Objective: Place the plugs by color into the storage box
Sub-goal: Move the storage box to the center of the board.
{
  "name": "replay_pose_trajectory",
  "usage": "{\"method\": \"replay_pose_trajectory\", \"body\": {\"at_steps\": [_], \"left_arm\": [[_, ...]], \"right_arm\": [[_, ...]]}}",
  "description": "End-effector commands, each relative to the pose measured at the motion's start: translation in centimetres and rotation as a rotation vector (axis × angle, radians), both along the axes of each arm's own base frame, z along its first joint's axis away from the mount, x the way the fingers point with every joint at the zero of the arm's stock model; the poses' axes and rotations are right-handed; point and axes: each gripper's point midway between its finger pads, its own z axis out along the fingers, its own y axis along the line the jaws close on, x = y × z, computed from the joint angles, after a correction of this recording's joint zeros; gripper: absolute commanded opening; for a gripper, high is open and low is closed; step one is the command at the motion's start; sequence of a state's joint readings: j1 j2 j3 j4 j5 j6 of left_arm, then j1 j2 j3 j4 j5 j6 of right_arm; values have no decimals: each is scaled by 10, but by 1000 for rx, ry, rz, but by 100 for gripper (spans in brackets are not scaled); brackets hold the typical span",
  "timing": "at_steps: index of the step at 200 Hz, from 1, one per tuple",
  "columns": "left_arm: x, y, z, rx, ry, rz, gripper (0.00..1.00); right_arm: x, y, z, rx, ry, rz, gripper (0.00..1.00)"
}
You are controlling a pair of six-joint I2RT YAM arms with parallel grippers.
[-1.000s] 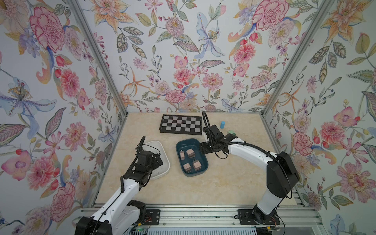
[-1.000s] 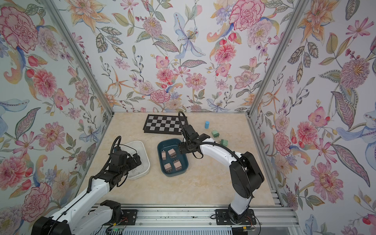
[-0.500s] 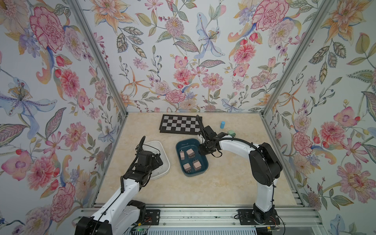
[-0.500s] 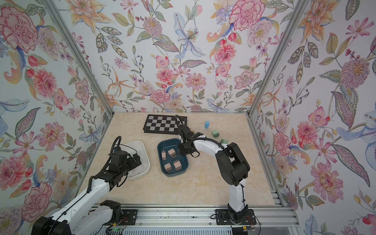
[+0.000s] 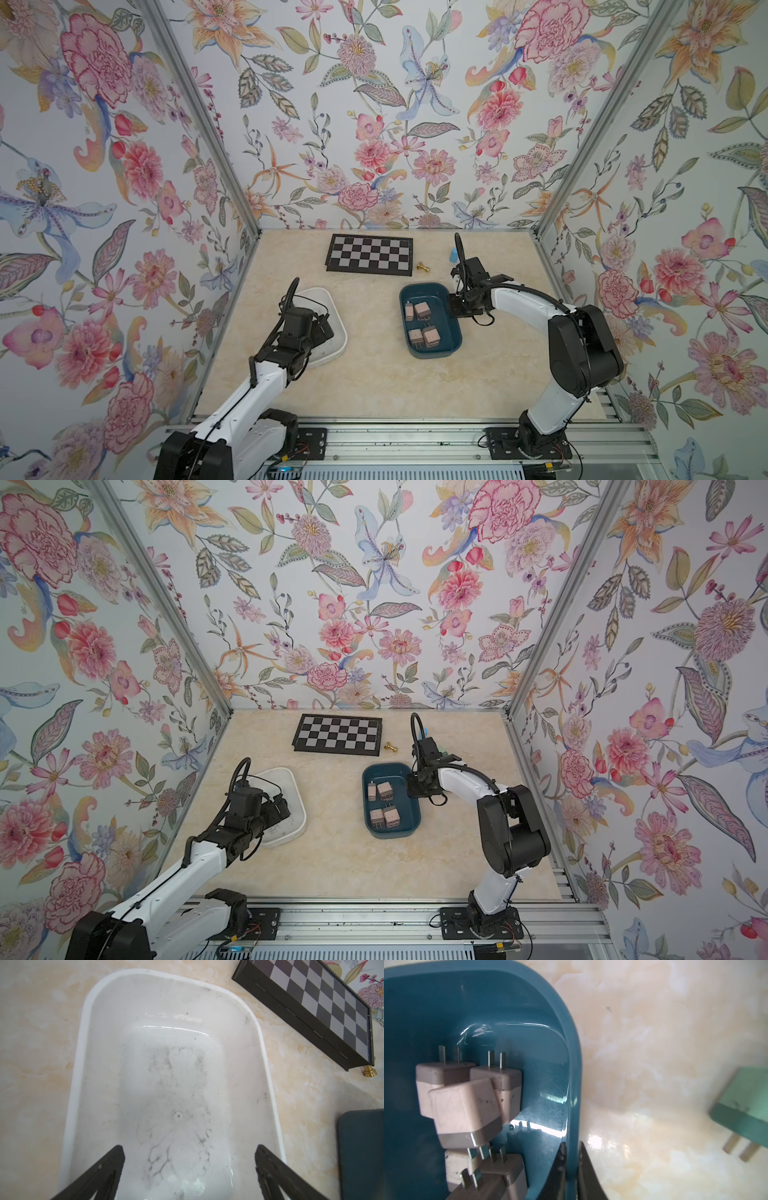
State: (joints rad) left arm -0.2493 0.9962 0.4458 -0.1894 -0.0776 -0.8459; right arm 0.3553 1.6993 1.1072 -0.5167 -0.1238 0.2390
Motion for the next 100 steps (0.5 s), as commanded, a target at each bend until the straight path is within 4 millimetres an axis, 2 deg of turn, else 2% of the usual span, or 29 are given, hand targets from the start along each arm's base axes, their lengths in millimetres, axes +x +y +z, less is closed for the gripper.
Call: {"method": "replay_pose_trajectory", "body": {"at_steps": [1, 20, 45, 65, 100], "left_arm": [[5, -6, 6, -21, -21, -7, 99], [5, -6, 4, -23, -18, -8, 99], [7, -7, 4, -27, -17, -11, 99], [7, -8, 5, -29, -19, -12, 99], [7, -6, 8, -23, -20, -8, 99]], "right_arm": [[-10, -29, 3, -6, 14, -42, 14], [-11, -39, 2, -2, 17, -61, 14], [-7, -34, 3, 21, 20, -59, 14], [4, -20, 3, 36, 11, -46, 13], [37, 11, 4, 66, -8, -13, 11]]}}
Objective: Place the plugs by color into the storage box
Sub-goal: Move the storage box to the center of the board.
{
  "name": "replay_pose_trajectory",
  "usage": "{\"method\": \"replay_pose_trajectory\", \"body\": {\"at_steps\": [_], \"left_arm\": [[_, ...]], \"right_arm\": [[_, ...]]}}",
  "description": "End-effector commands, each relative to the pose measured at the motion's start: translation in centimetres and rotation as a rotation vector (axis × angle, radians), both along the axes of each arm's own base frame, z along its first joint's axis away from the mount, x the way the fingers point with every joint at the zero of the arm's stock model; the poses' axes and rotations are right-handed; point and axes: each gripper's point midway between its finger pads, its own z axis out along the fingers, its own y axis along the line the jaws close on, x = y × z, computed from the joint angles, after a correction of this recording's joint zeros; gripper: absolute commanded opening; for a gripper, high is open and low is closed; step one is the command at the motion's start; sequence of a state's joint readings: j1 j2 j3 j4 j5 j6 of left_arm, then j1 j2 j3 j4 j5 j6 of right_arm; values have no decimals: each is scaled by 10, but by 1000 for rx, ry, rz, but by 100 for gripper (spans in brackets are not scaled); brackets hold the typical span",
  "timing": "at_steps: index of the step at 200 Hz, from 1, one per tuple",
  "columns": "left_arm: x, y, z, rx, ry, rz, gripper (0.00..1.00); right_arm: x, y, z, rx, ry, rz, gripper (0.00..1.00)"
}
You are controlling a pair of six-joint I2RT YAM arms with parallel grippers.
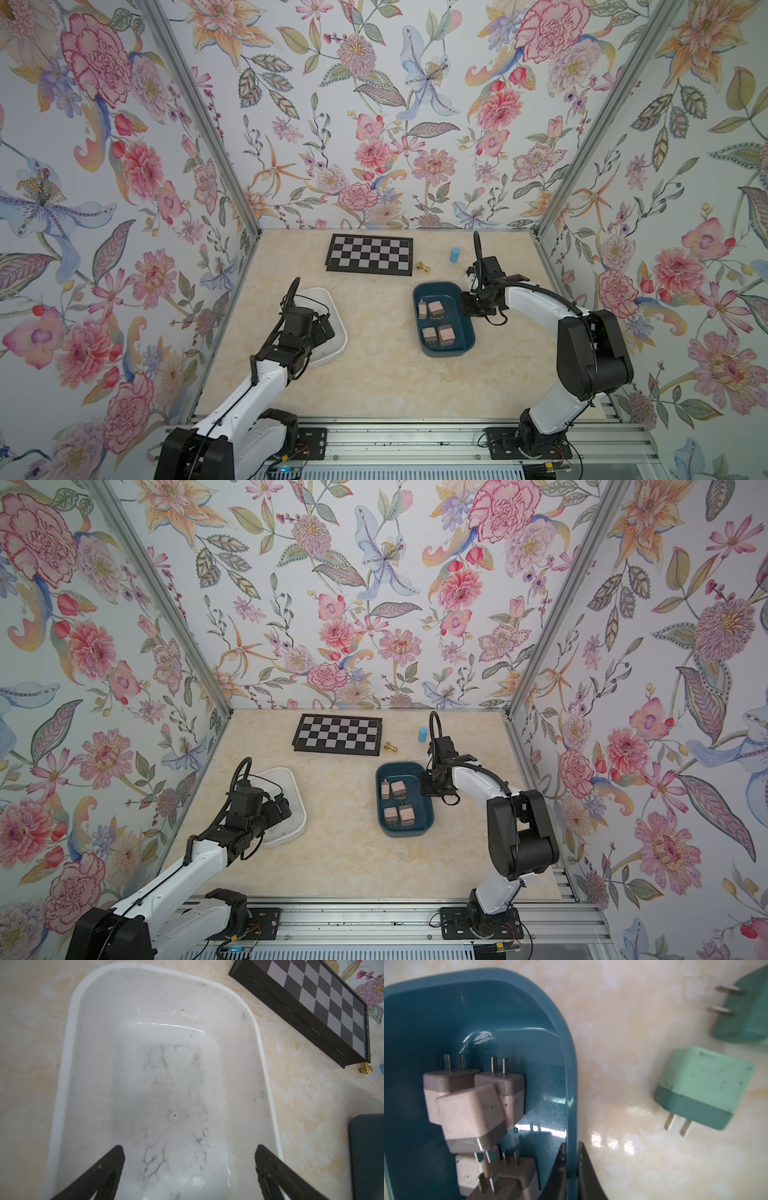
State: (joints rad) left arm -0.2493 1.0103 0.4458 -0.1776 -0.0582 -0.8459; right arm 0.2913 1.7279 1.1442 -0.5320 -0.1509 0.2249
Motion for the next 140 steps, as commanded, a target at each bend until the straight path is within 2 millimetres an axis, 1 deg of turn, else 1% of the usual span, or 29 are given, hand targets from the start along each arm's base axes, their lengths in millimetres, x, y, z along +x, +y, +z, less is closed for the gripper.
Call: {"method": "replay_pose_trajectory", "body": {"at_steps": [1, 22, 43, 61, 68, 92, 100, 115, 122, 136, 140], "left_arm": [[6, -2, 10, -9, -26, 6, 99], [3, -1, 10, -3, -24, 10, 100], [0, 1, 10, 5, -22, 15, 100], [-1, 3, 11, 10, -21, 18, 100], [-1, 3, 11, 9, -20, 18, 99], [-1, 4, 11, 17, -18, 20, 99], [-1, 4, 11, 23, -16, 19, 99], [-1, 8, 12, 49, -9, 22, 100], [-1, 10, 12, 64, -5, 24, 100], [1, 12, 13, 83, -5, 27, 99], [2, 12, 12, 85, -3, 24, 99]], "right_arm": [[25, 29, 3, 51, -19, 30, 10], [46, 51, 3, 74, -28, 53, 8], [62, 75, 2, 92, -38, 79, 8], [75, 89, -2, 102, -42, 90, 8], [79, 92, -3, 107, -42, 90, 10], [88, 94, -4, 99, -54, 87, 24], [89, 92, -1, 89, -65, 88, 33], [88, 85, 8, 69, -93, 89, 54], [86, 81, 14, 61, -107, 87, 60], [81, 72, 28, 56, -134, 86, 67], [78, 69, 29, 52, -134, 84, 68]]}}
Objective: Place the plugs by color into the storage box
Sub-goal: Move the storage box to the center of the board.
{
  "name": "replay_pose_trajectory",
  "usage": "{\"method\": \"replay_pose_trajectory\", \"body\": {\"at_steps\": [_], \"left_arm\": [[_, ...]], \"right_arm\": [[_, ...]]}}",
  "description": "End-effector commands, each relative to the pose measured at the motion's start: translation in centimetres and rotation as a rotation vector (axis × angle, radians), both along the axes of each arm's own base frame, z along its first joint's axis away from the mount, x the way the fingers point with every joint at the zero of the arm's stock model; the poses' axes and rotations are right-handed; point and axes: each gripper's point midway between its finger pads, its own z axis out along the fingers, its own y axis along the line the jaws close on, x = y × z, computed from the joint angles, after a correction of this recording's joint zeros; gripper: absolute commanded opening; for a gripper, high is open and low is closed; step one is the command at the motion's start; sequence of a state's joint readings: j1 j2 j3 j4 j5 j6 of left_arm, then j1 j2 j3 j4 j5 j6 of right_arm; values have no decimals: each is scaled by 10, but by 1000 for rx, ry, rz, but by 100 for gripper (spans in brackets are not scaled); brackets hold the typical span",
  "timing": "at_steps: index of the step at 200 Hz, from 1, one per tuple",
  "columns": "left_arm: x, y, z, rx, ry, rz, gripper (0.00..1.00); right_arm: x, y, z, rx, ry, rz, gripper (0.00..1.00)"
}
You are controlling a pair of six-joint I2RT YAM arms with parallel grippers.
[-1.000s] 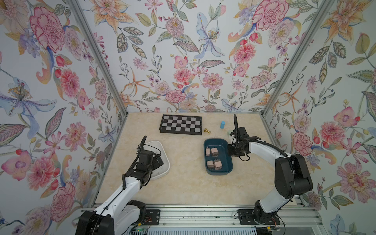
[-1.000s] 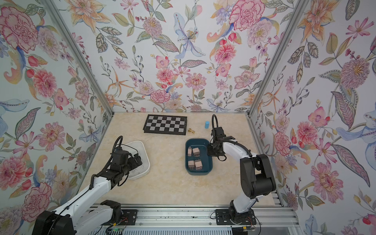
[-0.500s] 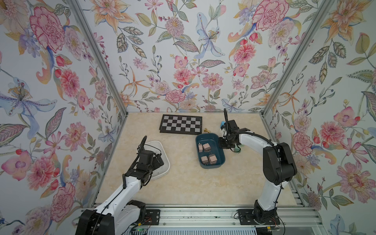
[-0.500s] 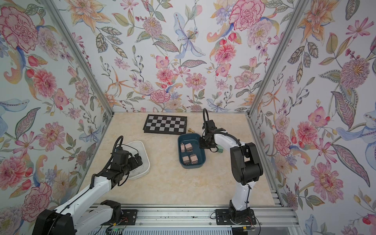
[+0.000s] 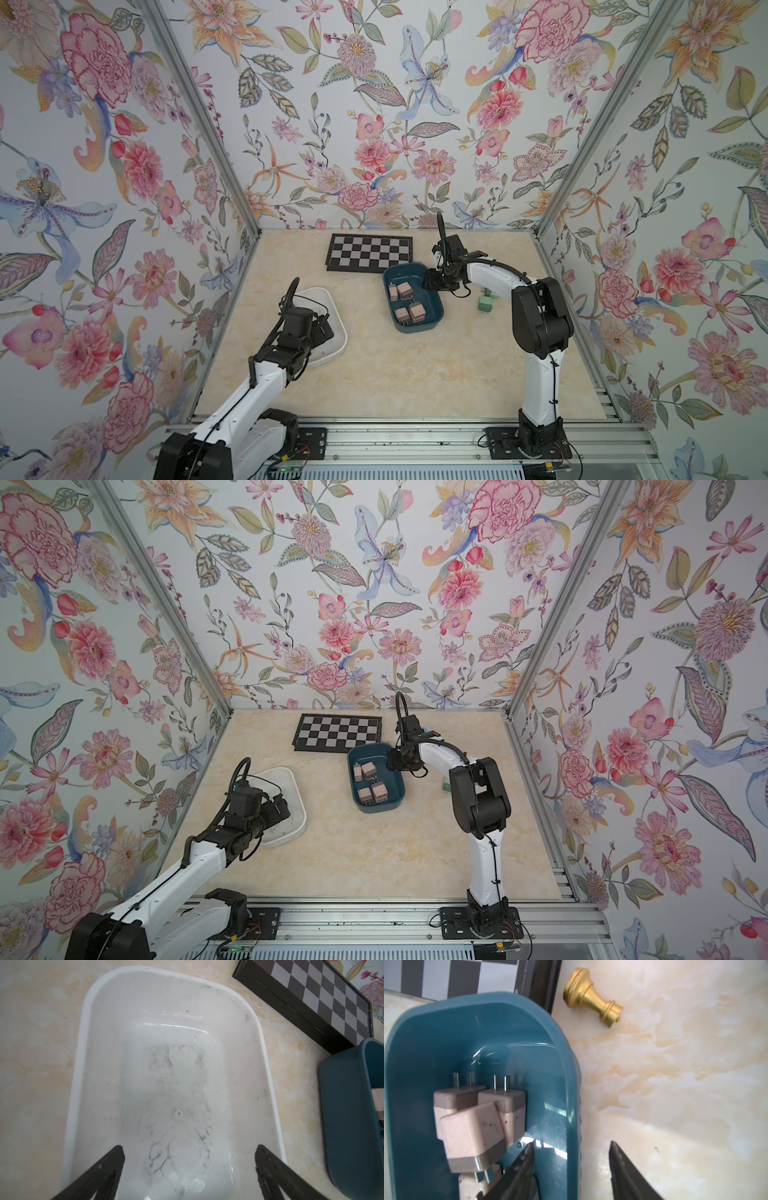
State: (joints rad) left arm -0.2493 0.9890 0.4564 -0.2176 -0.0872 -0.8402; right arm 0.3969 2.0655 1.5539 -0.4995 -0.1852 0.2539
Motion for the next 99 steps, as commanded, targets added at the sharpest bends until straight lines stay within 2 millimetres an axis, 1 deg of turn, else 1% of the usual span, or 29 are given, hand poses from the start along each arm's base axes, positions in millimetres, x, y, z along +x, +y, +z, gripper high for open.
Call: {"method": "replay_pose_trajectory", "body": {"at_steps": [1, 9, 10, 11, 15, 16, 17, 18, 19, 21, 25, 40, 57, 78, 99], "left_arm": [[6, 5, 9, 58, -7, 7, 99], [9, 4, 10, 61, -10, -2, 99], [10, 4, 10, 61, -10, -3, 99], [10, 4, 10, 61, -9, -4, 100], [11, 1, 10, 59, -6, -14, 100], [12, 1, 10, 59, -7, -16, 99], [13, 1, 10, 58, -9, -17, 99], [13, 0, 11, 56, -10, -19, 99], [14, 0, 10, 56, -9, -21, 99], [15, -1, 10, 55, -9, -26, 100], [17, -3, 11, 49, -11, -34, 100], [26, -15, 13, 21, -34, -75, 99], [36, -24, 14, -5, -55, -99, 99], [47, -35, 12, -10, -57, -132, 99], [58, -52, 6, -26, -56, -178, 99]], "right_arm": [[-7, -18, 30, -19, -58, -13, 68], [-11, -25, 38, -22, -72, -21, 70], [-11, -25, 42, -21, -80, -22, 70], [-12, -26, 39, -24, -75, -21, 70], [-14, -29, 42, -25, -80, -25, 70], [-14, -30, 46, -21, -88, -27, 71], [-15, -31, 44, -24, -83, -28, 71], [-15, -32, 48, -23, -91, -30, 71], [-17, -33, 45, -27, -84, -29, 71], [-16, -35, 49, -24, -94, -33, 71], [-19, -38, 52, -25, -98, -36, 72], [-26, -53, 59, -38, -113, -56, 74], [-32, -77, 62, -56, -121, -98, 76], [-36, -111, 57, -68, -102, -167, 78], [-42, -146, 39, -83, -42, -238, 81]]}}
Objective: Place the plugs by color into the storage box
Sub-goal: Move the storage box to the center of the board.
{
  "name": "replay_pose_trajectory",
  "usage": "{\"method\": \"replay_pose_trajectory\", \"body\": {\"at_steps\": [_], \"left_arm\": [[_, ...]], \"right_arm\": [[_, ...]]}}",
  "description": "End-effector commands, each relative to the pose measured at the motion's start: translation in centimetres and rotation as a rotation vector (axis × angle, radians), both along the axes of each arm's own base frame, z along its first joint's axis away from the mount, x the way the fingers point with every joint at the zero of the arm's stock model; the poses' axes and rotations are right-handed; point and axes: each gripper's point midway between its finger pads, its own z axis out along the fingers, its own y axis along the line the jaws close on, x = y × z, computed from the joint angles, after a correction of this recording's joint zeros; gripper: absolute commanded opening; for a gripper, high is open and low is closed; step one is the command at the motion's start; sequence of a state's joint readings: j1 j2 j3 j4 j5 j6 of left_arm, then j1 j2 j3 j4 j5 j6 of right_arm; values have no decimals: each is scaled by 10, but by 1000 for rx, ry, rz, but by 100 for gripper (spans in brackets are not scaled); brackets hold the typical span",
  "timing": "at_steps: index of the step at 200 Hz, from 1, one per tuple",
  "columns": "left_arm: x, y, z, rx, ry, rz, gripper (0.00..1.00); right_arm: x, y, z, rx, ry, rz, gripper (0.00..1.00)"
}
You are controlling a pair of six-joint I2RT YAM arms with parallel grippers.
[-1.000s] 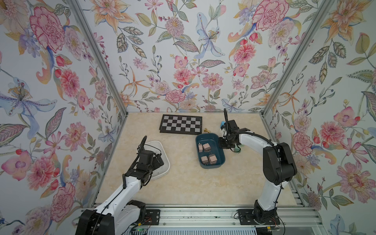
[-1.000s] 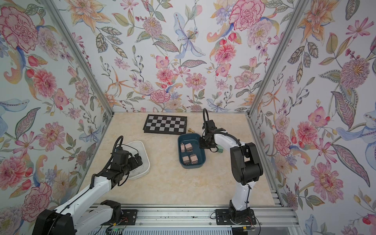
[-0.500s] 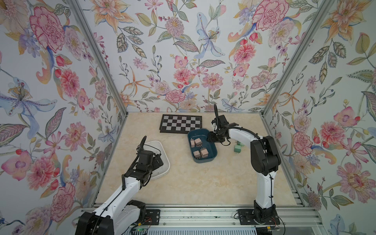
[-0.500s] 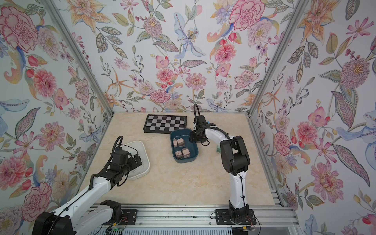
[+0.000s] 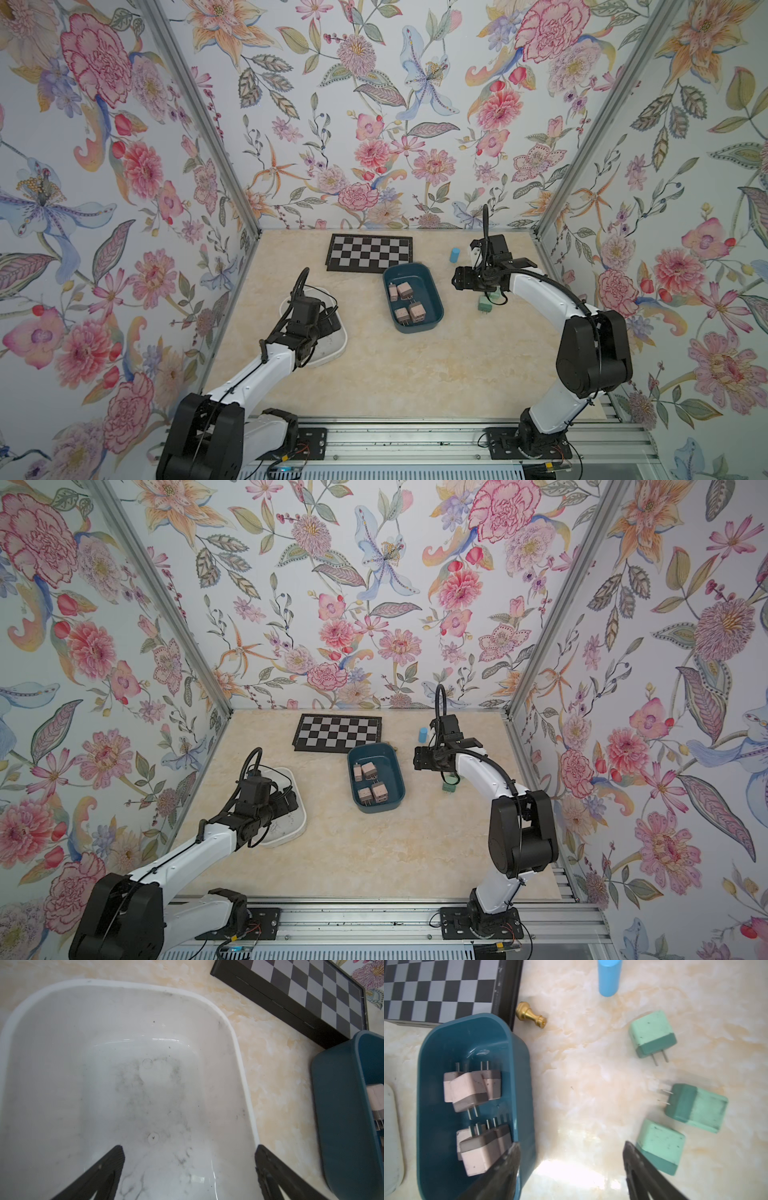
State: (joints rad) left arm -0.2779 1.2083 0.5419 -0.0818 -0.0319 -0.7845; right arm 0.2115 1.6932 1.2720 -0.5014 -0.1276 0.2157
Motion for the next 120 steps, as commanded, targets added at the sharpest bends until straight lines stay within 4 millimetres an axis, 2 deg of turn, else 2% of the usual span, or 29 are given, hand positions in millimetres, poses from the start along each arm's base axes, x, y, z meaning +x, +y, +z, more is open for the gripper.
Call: {"method": "replay_pose_trajectory", "body": {"at_steps": [1, 27, 47, 81, 97, 114, 116, 120], "left_arm": [[24, -24, 13, -30, -66, -73, 99], [34, -52, 6, -45, -53, -135, 99], [39, -76, 1, -75, -56, -173, 99], [44, -116, 2, -85, -86, -244, 99], [45, -135, 4, -83, -93, -286, 99], [44, -154, 14, -103, -124, -325, 99], [43, -156, 5, -95, -103, -327, 99], [42, -160, 3, -98, -101, -335, 99]], "right_arm": [[-11, -37, -23, -37, 74, -64, 81], [-22, -67, -44, -33, 146, -124, 81], [-30, -80, -55, -40, 177, -146, 81], [-33, -79, -69, -38, 214, -126, 81], [-29, -76, -75, -43, 224, -111, 81], [-22, -72, -82, -56, 234, -99, 81], [-21, -72, -83, -57, 236, -99, 81], [-19, -71, -84, -61, 237, -97, 81]]}}
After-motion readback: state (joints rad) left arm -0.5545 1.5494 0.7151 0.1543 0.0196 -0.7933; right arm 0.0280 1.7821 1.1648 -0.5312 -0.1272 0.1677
